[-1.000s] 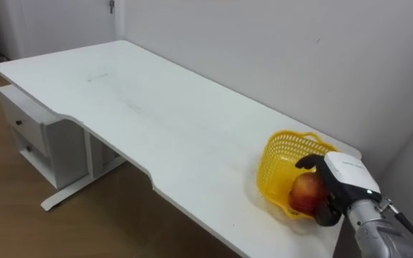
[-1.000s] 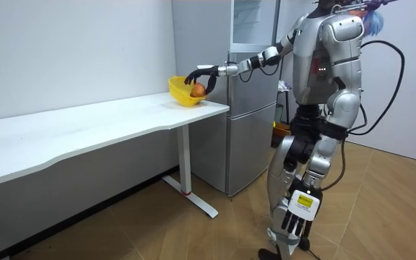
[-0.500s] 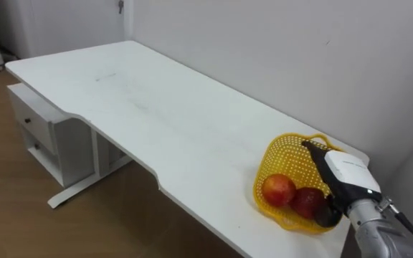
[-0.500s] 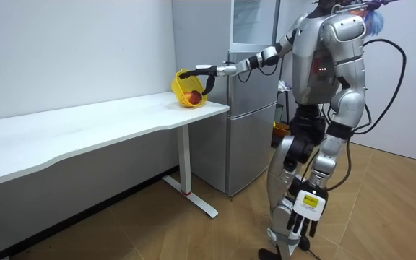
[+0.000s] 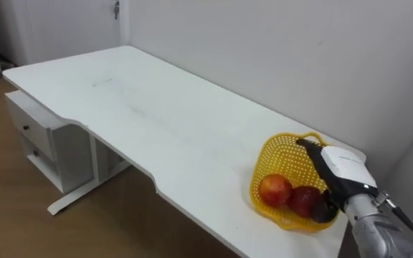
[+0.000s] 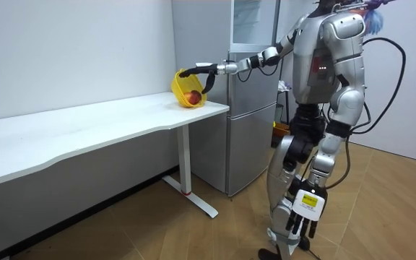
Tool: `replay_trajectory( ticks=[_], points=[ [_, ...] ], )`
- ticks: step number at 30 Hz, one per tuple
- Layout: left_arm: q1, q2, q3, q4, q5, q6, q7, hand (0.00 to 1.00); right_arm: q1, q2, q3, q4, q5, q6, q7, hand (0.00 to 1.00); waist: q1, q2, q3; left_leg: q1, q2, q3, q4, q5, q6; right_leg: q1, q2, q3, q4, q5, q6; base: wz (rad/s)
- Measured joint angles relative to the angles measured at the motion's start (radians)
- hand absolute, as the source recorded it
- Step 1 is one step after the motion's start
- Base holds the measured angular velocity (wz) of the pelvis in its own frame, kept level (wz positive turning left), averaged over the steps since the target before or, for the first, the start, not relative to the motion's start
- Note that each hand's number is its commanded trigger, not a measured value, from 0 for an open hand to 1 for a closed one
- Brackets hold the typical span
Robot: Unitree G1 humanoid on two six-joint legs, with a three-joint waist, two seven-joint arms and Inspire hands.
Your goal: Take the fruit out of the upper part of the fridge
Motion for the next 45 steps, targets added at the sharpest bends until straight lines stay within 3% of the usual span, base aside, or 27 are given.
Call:
replay_trajectory(
  ticks=[4, 9, 13, 18, 22, 24, 27, 32, 37, 40, 43, 45],
  points=[
    [0.017, 0.000, 0.000, -0.002, -0.001, 0.007, 0.012, 0.00, 0.000, 0.000, -0.016, -0.077, 0.031, 0.004, 0.003, 0.00, -0.044, 0.001, -0.0052, 0.006, -0.001, -0.006, -0.001, 0.000, 0.000, 0.007, -0.001, 0.000, 0.001, 0.000, 0.000, 0.03],
    [0.057, -0.008, 0.017, -0.043, 0.018, 0.017, 0.016, 0.00, -0.007, 0.000, -0.079, -0.223, 0.126, 0.015, 0.015, 0.00, -0.081, 0.008, -0.0092, 0.044, 0.004, 0.026, -0.005, 0.000, 0.000, 0.032, -0.001, 0.020, 0.001, 0.000, 0.000, -0.14],
    [0.045, -0.010, 0.019, -0.041, 0.024, 0.012, 0.017, 0.00, -0.007, 0.000, -0.109, -0.330, 0.178, 0.010, 0.056, 0.00, -0.102, 0.029, -0.0084, 0.073, 0.009, 0.047, -0.021, 0.000, 0.000, 0.049, 0.000, 0.036, 0.003, 0.000, 0.000, -0.16],
    [0.042, -0.031, 0.019, -0.043, 0.032, 0.010, 0.018, 0.00, 0.066, 0.003, -0.118, -0.535, 0.199, -0.002, 0.120, 0.00, -0.106, 0.048, -0.0160, 0.087, 0.017, 0.085, -0.021, -0.001, 0.000, 0.035, 0.002, 0.079, 0.019, 0.003, -0.004, -0.26],
    [0.031, -0.037, 0.019, -0.041, 0.029, 0.004, 0.019, 0.00, 0.183, 0.003, -0.123, -0.683, 0.210, -0.004, 0.172, 0.00, -0.125, 0.053, -0.0164, 0.096, 0.019, 0.089, -0.015, -0.001, 0.001, 0.040, 0.004, 0.094, 0.018, 0.003, -0.005, -0.02],
    [0.027, -0.040, 0.016, -0.036, 0.028, 0.002, 0.021, 0.00, 0.241, 0.008, -0.121, -0.725, 0.225, -0.015, 0.193, 0.00, -0.126, 0.062, -0.0111, 0.110, 0.020, 0.102, -0.018, -0.001, 0.001, 0.054, 0.006, 0.107, 0.018, 0.003, -0.004, -0.14],
    [0.014, -0.044, 0.016, -0.009, 0.029, -0.004, 0.037, 0.00, 0.307, 0.028, -0.121, -0.740, 0.222, -0.016, 0.209, 0.00, -0.134, 0.079, -0.0060, 0.125, 0.023, 0.117, -0.020, -0.003, 0.002, 0.062, 0.009, 0.122, 0.019, 0.003, -0.005, -0.15],
    [0.017, -0.063, 0.017, 0.000, 0.023, -0.005, 0.038, 0.00, 0.436, 0.054, -0.152, -0.774, 0.227, -0.015, 0.229, 0.00, -0.173, 0.109, -0.0204, 0.128, 0.028, 0.151, -0.022, -0.005, 0.005, 0.036, 0.010, 0.159, 0.024, 0.003, -0.004, -0.19],
    [0.024, -0.082, 0.005, 0.053, 0.019, -0.022, 0.059, 0.00, 0.541, 0.100, -0.187, -0.837, 0.257, -0.026, 0.237, 0.00, -0.229, 0.130, -0.0201, 0.163, 0.031, 0.190, -0.044, -0.005, 0.006, 0.047, 0.014, 0.192, 0.031, 0.005, -0.003, -0.23],
    [0.025, -0.090, 0.001, 0.075, 0.018, -0.029, 0.065, 0.00, 0.626, 0.148, -0.207, -0.900, 0.283, -0.041, 0.238, 0.00, -0.248, 0.140, -0.0254, 0.178, 0.038, 0.222, -0.061, -0.009, 0.006, 0.049, 0.020, 0.216, 0.018, 0.005, -0.003, -0.23],
    [0.032, -0.096, -0.001, 0.076, 0.018, -0.034, 0.089, 0.00, 0.701, 0.210, -0.239, -0.971, 0.321, -0.061, 0.237, 0.00, -0.298, 0.149, -0.0274, 0.180, 0.041, 0.235, -0.062, -0.011, 0.007, 0.047, 0.026, 0.232, 0.018, 0.008, 0.000, -0.14],
    [0.037, -0.108, 0.000, 0.076, 0.018, -0.038, 0.107, 0.00, 0.741, 0.226, -0.261, -1.001, 0.341, -0.069, 0.228, 0.00, -0.313, 0.163, -0.0325, 0.180, 0.044, 0.258, -0.064, -0.013, 0.007, 0.045, 0.029, 0.249, 0.018, 0.012, -0.001, -0.30]
  ],
)
